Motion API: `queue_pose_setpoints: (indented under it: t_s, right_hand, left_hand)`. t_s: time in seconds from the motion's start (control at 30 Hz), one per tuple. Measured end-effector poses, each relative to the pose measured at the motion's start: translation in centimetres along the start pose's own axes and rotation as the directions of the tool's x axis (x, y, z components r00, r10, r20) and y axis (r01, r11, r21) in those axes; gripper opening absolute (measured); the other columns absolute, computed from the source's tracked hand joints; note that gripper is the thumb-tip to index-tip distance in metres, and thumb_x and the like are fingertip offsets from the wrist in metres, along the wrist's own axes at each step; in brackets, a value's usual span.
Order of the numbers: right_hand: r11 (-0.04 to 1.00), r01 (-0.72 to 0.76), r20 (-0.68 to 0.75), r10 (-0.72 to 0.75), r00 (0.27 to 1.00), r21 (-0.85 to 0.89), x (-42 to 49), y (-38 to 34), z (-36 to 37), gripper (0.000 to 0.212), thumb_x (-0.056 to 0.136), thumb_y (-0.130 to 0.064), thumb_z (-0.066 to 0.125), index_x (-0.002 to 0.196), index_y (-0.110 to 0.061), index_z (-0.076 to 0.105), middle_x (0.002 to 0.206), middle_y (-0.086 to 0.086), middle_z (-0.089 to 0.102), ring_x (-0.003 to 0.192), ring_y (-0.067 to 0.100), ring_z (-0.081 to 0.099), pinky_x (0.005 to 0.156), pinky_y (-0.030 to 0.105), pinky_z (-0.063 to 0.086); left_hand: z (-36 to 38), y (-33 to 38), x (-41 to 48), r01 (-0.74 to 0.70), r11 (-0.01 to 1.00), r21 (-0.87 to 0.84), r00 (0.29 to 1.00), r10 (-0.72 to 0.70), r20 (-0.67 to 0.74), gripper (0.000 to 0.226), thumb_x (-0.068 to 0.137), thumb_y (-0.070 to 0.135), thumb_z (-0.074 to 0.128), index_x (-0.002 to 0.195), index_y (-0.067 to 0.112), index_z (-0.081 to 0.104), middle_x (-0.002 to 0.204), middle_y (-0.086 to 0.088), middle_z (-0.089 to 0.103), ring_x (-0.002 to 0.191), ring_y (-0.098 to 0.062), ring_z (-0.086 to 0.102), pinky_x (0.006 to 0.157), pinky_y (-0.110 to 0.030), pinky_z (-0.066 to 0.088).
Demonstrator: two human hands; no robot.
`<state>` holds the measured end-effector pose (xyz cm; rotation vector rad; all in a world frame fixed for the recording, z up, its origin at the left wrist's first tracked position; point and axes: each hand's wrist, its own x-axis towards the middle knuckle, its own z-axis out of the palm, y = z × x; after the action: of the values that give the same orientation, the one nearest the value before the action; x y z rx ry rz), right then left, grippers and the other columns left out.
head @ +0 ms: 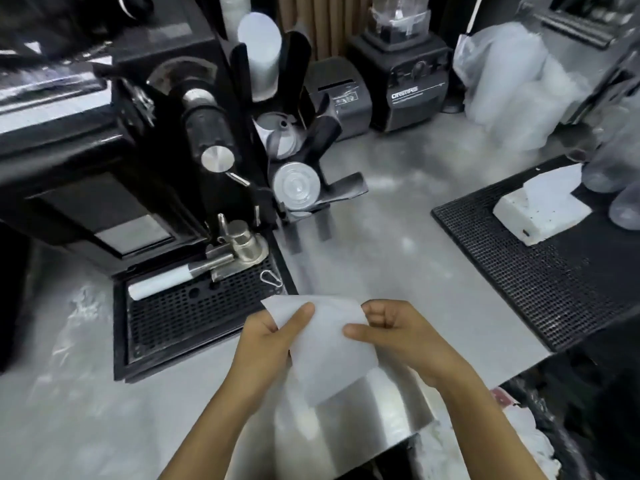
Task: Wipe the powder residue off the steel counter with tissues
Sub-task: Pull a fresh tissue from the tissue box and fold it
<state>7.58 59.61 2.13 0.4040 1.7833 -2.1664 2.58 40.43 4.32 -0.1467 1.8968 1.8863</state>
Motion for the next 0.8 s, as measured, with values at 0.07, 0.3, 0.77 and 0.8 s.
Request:
queue_pose_setpoints:
  t_s: [0.07, 0.3, 0.77, 0.8]
  right_hand:
    - [0.999, 0.021, 0.002, -0.021, 1.0, 0.042, 0.7, 0.1, 2.9, 0.023, 0.083, -0.006, 0.073, 0.097, 0.011, 0.064, 0.091, 0.021, 0.071, 0.077, 0.026, 0.069, 0.064, 0.028, 0.055]
    - [0.998, 0.065, 0.037, -0.066, 0.997, 0.007, 2.8, 0.9, 13.1, 0.017, 0.087, -0.007, 0.068, 0.103, -0.003, 0.068, 0.095, 0.018, 0.074, 0.085, 0.03, 0.07, 0.074, 0.036, 0.057]
    - [0.998, 0.032, 0.226, -0.018, 0.974, -0.058, 6.9, 1.7, 28.5, 0.035, 0.092, 0.01, 0.045, 0.087, -0.005, 0.076, 0.096, 0.006, 0.074, 0.081, 0.012, 0.065, 0.061, 0.019, 0.048]
    - [0.999, 0.017, 0.235, -0.006, 0.972, -0.044, 7.1, 1.7, 29.3, 0.036, 0.092, 0.009, 0.043, 0.088, -0.004, 0.076, 0.097, 0.006, 0.074, 0.08, 0.012, 0.065, 0.061, 0.019, 0.047]
  left_hand:
    - [-2.8, 0.4, -1.3, -0.007, 1.0, -0.028, 1.0, 0.007, -0.002, 0.018, 0.085, 0.016, 0.064, 0.094, 0.004, 0.072, 0.089, -0.011, 0.075, 0.078, -0.02, 0.071, 0.061, -0.024, 0.055]
    - [-12.7, 0.5, -4.8, -0.024, 1.0, 0.005, 0.998, 0.024, -0.054, 0.028, 0.078, 0.001, 0.071, 0.104, 0.01, 0.07, 0.097, -0.001, 0.075, 0.09, -0.017, 0.071, 0.068, -0.023, 0.057]
    - [-29.4, -1.0, -8.3, -0.056, 0.985, -0.165, 0.987, 0.03, -0.156, 0.029, 0.084, -0.011, 0.052, 0.094, 0.005, 0.074, 0.11, -0.009, 0.069, 0.107, -0.029, 0.062, 0.086, -0.037, 0.046]
    - [-30.3, -0.9, -8.5, -0.009, 0.967, -0.255, 0.989, -0.03, -0.146, 0.029, 0.085, -0.004, 0.051, 0.101, 0.008, 0.073, 0.112, -0.01, 0.069, 0.106, -0.03, 0.061, 0.088, -0.041, 0.044]
